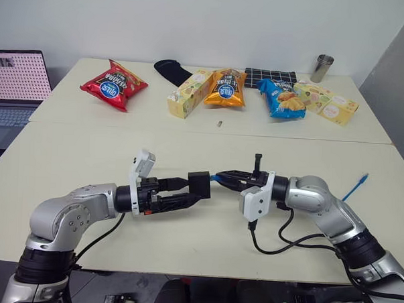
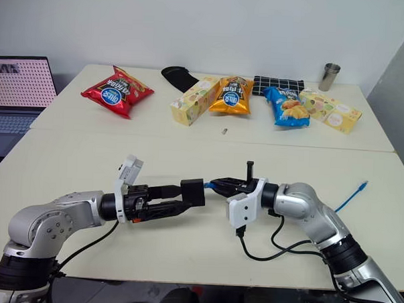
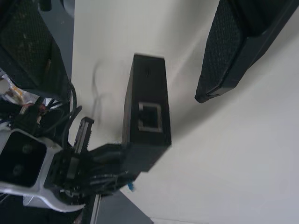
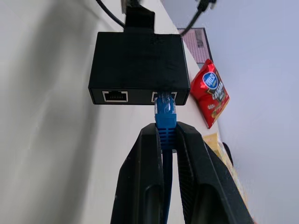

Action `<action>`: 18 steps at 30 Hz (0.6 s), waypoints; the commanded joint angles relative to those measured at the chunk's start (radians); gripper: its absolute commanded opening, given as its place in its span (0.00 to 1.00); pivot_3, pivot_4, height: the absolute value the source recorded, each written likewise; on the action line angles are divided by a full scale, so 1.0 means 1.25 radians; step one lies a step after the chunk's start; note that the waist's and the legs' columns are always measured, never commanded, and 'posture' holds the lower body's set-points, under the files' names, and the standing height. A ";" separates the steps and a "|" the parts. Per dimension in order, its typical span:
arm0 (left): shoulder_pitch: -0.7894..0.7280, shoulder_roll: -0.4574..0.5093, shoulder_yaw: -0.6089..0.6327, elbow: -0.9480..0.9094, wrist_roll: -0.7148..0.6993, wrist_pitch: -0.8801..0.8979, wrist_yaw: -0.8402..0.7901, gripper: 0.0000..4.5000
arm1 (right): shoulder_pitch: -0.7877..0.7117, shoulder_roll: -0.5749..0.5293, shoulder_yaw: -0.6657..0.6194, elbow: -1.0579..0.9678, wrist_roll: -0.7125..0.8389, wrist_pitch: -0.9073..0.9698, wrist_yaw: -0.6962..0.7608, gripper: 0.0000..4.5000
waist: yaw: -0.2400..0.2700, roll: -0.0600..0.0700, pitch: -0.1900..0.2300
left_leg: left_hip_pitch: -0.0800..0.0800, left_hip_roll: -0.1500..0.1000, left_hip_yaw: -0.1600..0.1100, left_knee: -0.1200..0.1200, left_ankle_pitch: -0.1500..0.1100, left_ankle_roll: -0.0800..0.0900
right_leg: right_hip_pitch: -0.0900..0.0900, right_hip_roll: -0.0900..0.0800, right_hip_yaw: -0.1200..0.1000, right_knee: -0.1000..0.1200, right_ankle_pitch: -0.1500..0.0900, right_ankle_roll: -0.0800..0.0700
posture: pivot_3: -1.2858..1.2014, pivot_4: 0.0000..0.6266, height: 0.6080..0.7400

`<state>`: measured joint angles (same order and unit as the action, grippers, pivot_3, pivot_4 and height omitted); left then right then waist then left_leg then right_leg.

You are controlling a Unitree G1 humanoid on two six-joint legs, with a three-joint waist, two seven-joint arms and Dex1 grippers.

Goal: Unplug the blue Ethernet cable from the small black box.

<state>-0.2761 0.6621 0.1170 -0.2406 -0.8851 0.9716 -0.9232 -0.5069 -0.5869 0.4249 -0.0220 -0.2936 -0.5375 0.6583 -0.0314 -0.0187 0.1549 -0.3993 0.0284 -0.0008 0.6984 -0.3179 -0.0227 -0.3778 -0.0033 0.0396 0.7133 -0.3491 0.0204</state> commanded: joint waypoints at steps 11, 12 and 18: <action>-0.022 -0.010 0.025 0.013 -0.043 -0.001 -0.005 0.43 | -0.028 0.028 -0.031 0.011 0.002 -0.066 -0.018 0.03 | 0.000 0.000 0.000 | 0.000 0.000 0.000 0.000 0.000 0.000 | 0.000 0.000 0.000 0.000 0.000 0.000 | 0.52 0.24 1.00; -0.022 -0.010 0.025 0.014 -0.043 -0.001 -0.004 0.38 | -0.027 0.028 -0.030 0.010 0.001 -0.068 -0.019 0.03 | 0.000 0.000 0.000 | 0.000 0.000 0.000 0.000 0.000 0.000 | 0.000 0.000 0.000 0.000 0.000 0.000 | 0.52 0.24 1.00; -0.018 -0.007 0.023 0.016 -0.040 -0.005 -0.009 0.18 | -0.024 0.029 -0.025 0.003 -0.033 -0.086 -0.029 0.03 | 0.000 0.000 0.000 | 0.000 0.000 0.000 0.000 0.000 0.000 | 0.000 0.000 0.000 0.000 0.000 0.000 | 0.52 0.24 1.00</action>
<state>-0.2922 0.6509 0.1246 -0.2182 -0.9281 0.9770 -0.9321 -0.5300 -0.5555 0.4124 0.0156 -0.3143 -0.6053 0.6426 -0.0314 -0.0186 0.1549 -0.3993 0.0284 -0.0010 0.6983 -0.3179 -0.0228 -0.3778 -0.0034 0.0395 0.7132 -0.3492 0.0204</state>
